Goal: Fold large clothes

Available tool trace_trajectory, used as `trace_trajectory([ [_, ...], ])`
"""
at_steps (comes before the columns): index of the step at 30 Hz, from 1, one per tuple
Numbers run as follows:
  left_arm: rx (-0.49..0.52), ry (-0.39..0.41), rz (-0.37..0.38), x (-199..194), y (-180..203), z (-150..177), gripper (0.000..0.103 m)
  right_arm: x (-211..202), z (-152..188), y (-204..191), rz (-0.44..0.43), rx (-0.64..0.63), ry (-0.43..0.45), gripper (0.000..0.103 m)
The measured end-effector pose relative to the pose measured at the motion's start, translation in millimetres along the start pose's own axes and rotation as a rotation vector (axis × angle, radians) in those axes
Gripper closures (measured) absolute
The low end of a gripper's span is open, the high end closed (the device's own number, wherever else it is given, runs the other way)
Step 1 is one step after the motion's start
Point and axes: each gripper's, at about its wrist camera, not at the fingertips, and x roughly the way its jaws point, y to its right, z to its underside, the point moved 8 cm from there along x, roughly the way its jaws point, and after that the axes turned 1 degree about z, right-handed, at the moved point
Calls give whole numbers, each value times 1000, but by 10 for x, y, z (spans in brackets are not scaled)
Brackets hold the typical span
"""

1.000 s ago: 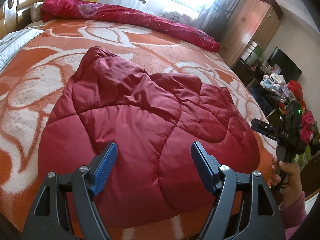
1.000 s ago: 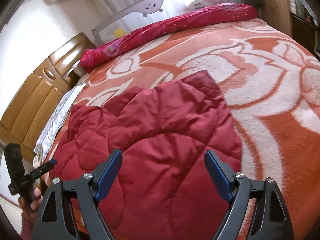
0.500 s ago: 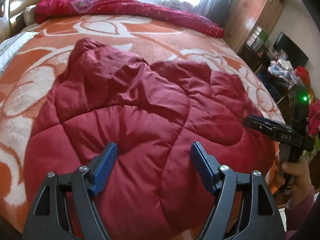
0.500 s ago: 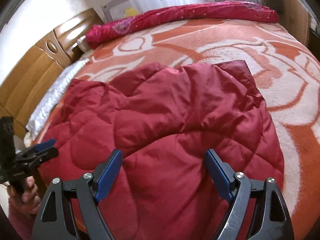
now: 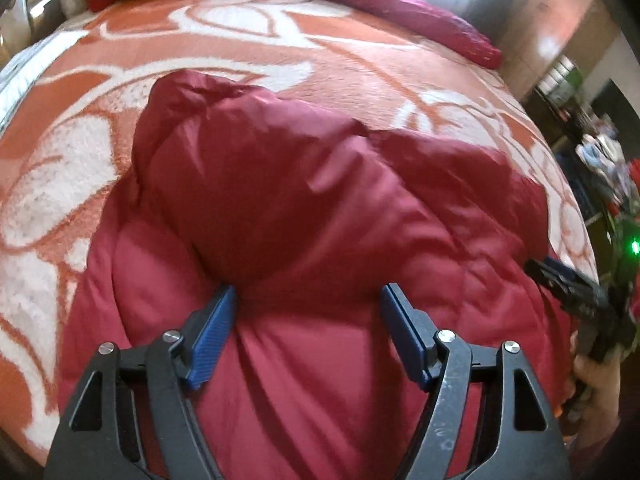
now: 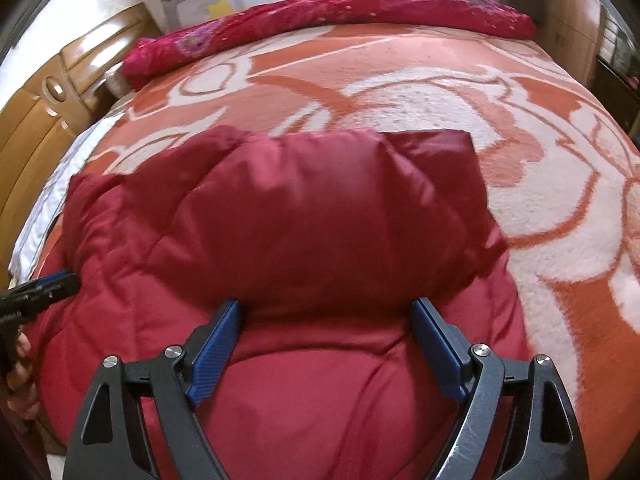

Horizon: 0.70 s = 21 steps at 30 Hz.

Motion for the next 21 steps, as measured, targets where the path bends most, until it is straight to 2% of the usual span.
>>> trace_trajectory([
  [7,-100,-35,-52,292,-273,-209,30,179,-23,269,-14,103,-6,16],
  [13,-134,-59,-45,385,-357,-277,30,254,-19,400,-27,172,-3,16],
  [18,-121,4,-13,45,-275,-234,30,253,-15,397,-14,161,2,16],
  [21,-75,63,28,-285,-148,-67,30,268,-15,410,-15,166,0,16],
])
